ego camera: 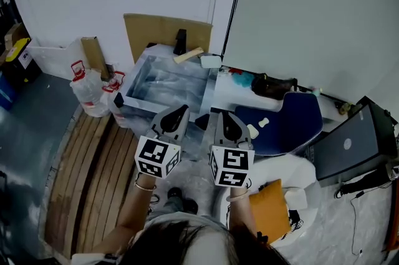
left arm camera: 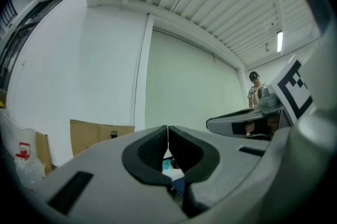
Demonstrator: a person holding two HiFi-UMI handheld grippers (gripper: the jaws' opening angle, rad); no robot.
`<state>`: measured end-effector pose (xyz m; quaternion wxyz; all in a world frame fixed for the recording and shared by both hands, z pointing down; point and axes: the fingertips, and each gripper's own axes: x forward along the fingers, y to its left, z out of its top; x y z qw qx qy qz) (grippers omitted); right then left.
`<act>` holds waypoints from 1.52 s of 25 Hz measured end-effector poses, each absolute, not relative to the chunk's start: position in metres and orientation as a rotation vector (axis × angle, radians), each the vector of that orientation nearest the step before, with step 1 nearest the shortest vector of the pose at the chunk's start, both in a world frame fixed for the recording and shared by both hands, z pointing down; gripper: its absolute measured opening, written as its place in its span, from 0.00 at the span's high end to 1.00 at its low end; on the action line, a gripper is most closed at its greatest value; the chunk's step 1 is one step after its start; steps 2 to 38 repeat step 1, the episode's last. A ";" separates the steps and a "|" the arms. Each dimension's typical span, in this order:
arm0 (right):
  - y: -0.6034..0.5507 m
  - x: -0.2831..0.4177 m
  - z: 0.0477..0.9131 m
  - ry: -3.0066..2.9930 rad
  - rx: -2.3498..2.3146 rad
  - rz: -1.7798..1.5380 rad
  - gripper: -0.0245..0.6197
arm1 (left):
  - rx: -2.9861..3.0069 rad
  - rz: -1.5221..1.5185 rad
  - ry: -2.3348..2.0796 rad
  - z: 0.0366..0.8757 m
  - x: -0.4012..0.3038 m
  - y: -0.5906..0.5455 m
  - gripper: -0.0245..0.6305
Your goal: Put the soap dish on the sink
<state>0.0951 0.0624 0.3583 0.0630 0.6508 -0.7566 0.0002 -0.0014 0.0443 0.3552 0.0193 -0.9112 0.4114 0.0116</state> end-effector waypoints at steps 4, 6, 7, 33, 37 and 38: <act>0.065 0.097 0.358 -2.290 1.962 -0.001 0.92 | -2.829 0.036 1.281 0.356 0.001 0.048 0.95; 0.065 0.097 0.358 -2.290 1.962 -0.001 0.92 | -2.829 0.036 1.281 0.356 0.001 0.048 0.95; 0.065 0.097 0.358 -2.290 1.962 -0.001 0.92 | -2.829 0.036 1.281 0.356 0.001 0.048 0.95; 0.065 0.097 0.358 -2.290 1.962 -0.001 0.92 | -2.829 0.036 1.281 0.356 0.001 0.048 0.95; 0.065 0.097 0.358 -2.290 1.962 -0.001 0.92 | -2.829 0.036 1.281 0.356 0.001 0.048 0.95; 0.065 0.097 0.358 -2.290 1.962 -0.001 0.92 | -2.829 0.036 1.281 0.356 0.001 0.048 0.95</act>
